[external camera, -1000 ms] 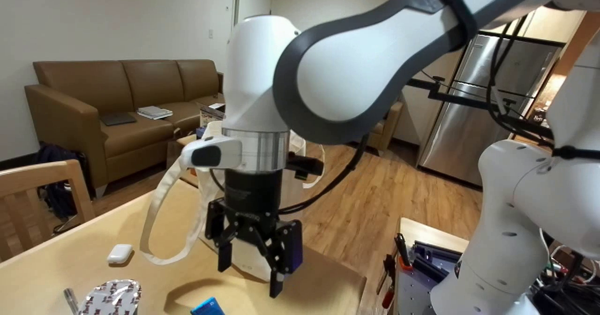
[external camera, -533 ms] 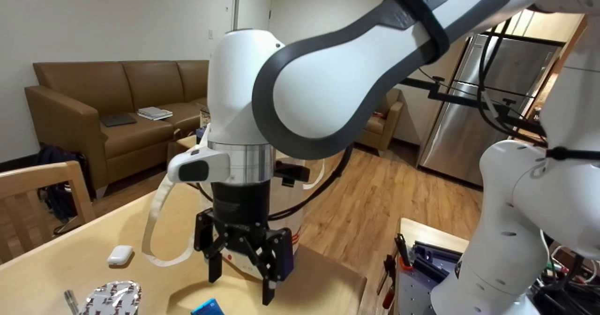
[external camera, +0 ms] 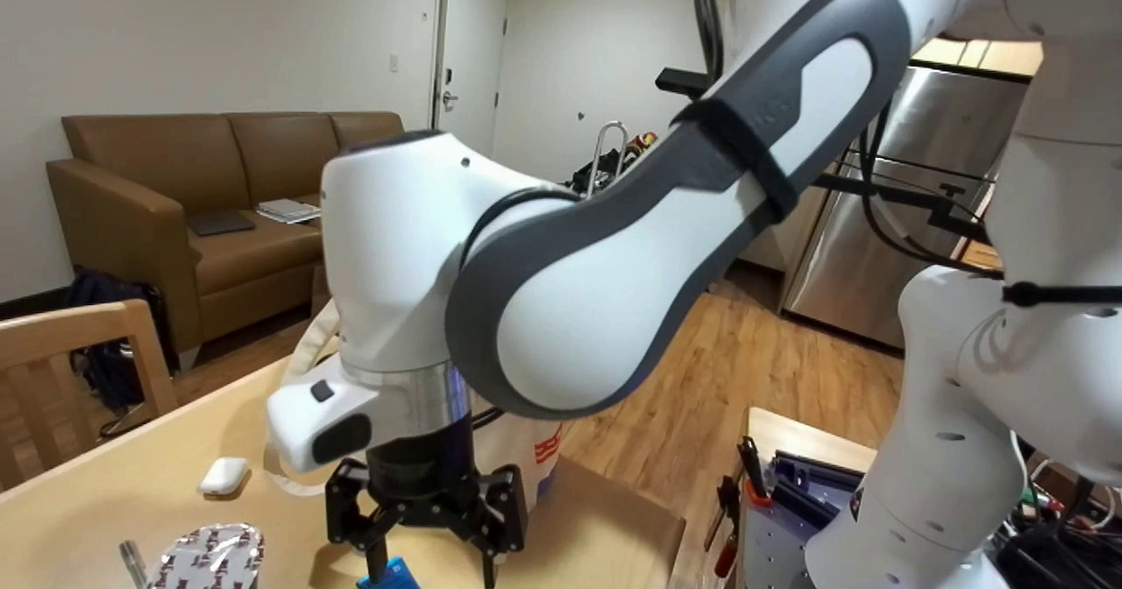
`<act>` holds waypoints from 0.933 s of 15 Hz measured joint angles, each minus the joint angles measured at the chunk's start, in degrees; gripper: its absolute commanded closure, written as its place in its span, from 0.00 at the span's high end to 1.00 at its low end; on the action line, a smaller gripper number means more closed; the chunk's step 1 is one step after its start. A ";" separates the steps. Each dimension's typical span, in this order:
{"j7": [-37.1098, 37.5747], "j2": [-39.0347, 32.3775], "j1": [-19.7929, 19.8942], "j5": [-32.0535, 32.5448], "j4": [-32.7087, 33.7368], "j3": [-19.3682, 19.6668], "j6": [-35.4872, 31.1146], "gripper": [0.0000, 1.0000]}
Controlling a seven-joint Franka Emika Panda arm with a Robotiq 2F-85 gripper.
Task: Move the brown on the table backwards
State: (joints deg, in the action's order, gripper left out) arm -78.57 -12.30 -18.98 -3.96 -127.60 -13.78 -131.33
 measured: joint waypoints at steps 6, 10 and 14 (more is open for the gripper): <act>-8.08 -6.25 2.44 1.87 1.34 -1.77 -5.02 1.00; -5.71 -6.32 1.87 13.98 1.30 -1.54 -8.96 1.00; -5.69 -10.29 1.86 16.18 1.50 -1.82 -17.92 1.00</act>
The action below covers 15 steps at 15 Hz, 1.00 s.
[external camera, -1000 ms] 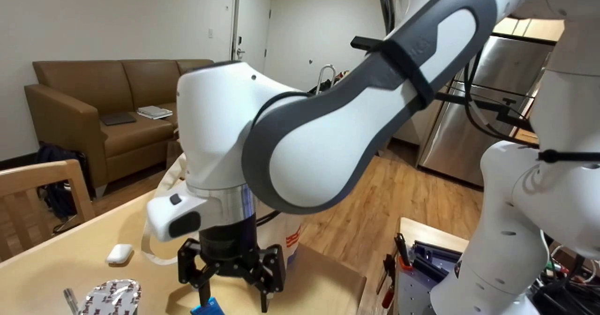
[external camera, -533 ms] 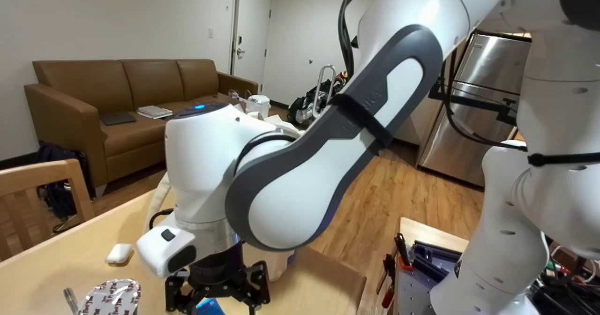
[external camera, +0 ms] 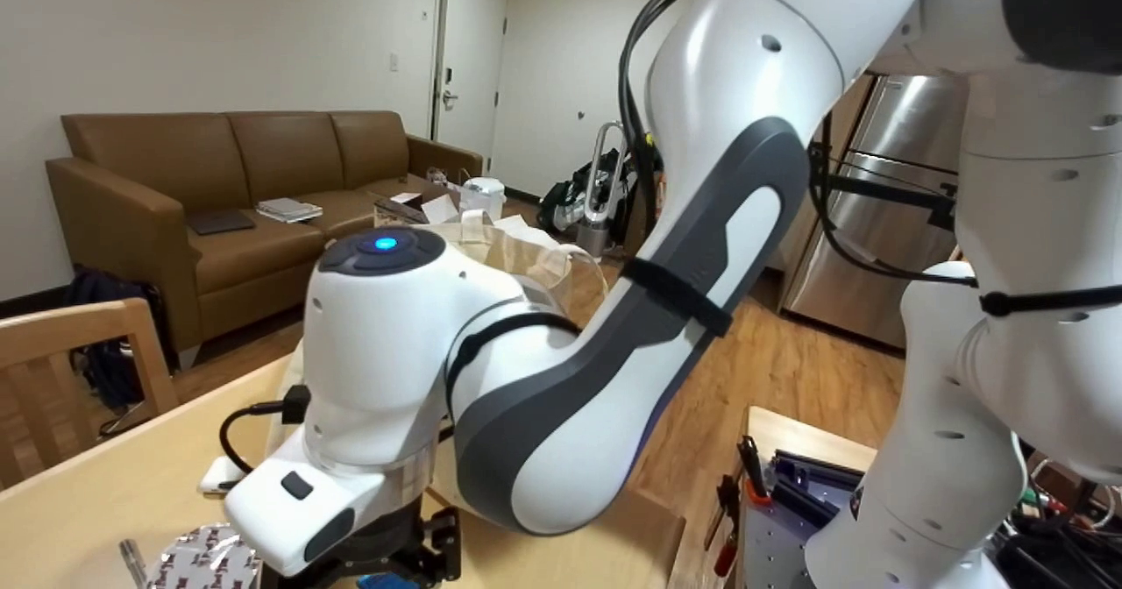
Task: Move the brown on the table backwards
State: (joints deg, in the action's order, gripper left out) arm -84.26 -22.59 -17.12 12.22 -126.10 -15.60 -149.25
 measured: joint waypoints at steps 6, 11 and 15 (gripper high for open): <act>0.40 -7.69 -0.01 0.36 2.63 0.06 -1.26 1.00; 4.06 -7.86 -0.06 0.39 2.68 0.89 -0.03 1.00; 11.31 -7.87 -0.56 2.51 3.08 3.14 0.63 1.00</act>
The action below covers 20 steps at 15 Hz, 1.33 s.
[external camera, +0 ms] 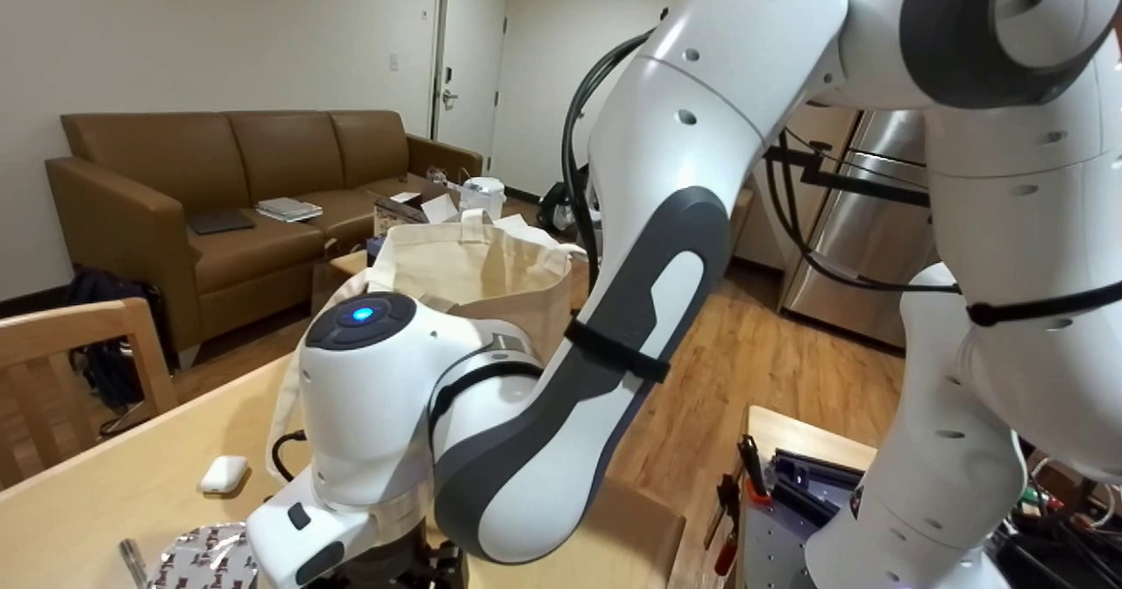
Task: Move the brown on the table backwards
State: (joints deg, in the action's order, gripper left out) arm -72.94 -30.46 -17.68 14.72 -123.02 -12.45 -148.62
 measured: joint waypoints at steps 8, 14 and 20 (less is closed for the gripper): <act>2.13 -0.82 0.10 5.30 0.88 0.52 -3.49 1.00; 2.14 -5.60 -0.13 9.63 2.01 1.07 -8.67 1.00; 2.13 -8.25 -0.14 10.59 4.37 1.47 -9.31 1.00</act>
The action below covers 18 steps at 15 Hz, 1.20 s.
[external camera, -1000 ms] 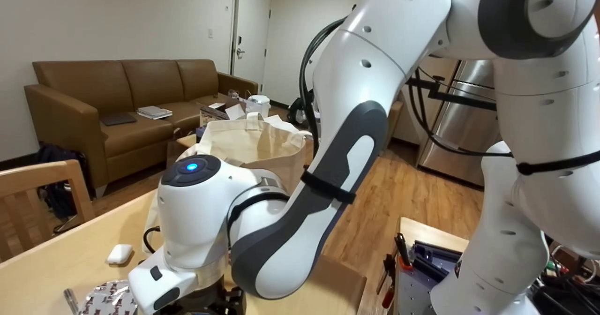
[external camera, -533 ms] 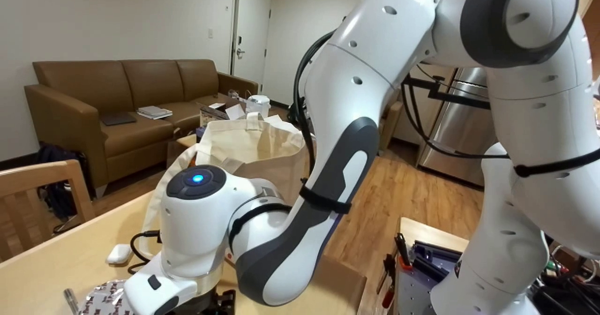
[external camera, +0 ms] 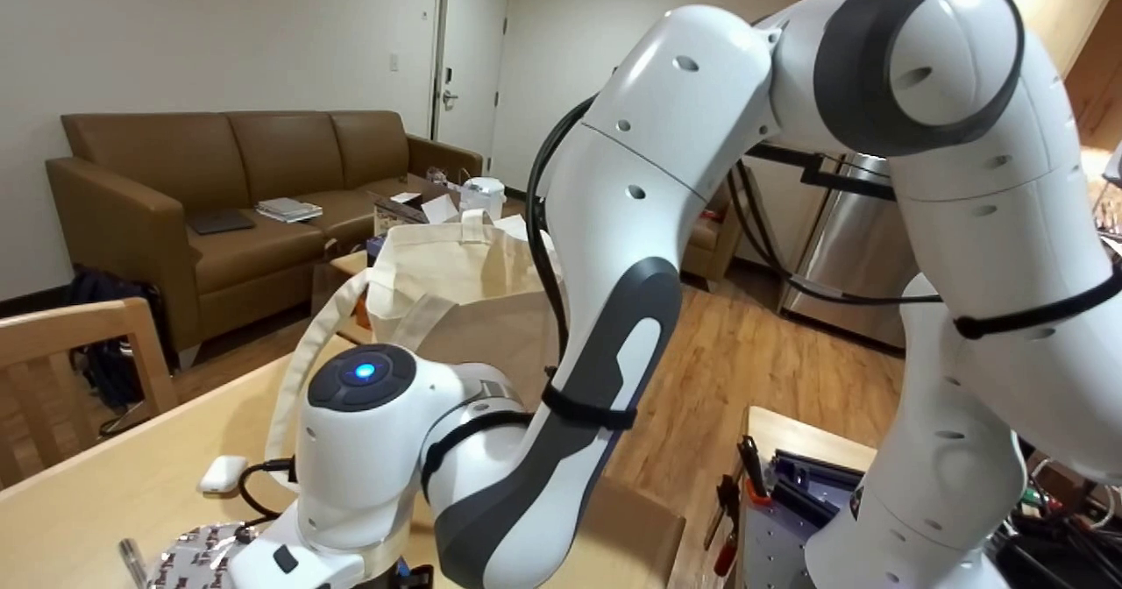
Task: Move the brown on the table backwards
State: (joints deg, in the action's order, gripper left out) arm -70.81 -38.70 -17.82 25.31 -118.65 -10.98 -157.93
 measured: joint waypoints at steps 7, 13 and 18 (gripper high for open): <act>-0.03 -0.07 0.32 0.36 1.59 1.01 0.00 1.00; -0.28 -1.57 0.38 0.36 2.66 0.56 -0.03 1.00; -0.65 -3.87 0.52 0.36 4.18 0.07 -0.09 0.68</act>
State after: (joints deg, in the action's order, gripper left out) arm -71.46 -42.57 -17.30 25.68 -114.47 -10.91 -158.02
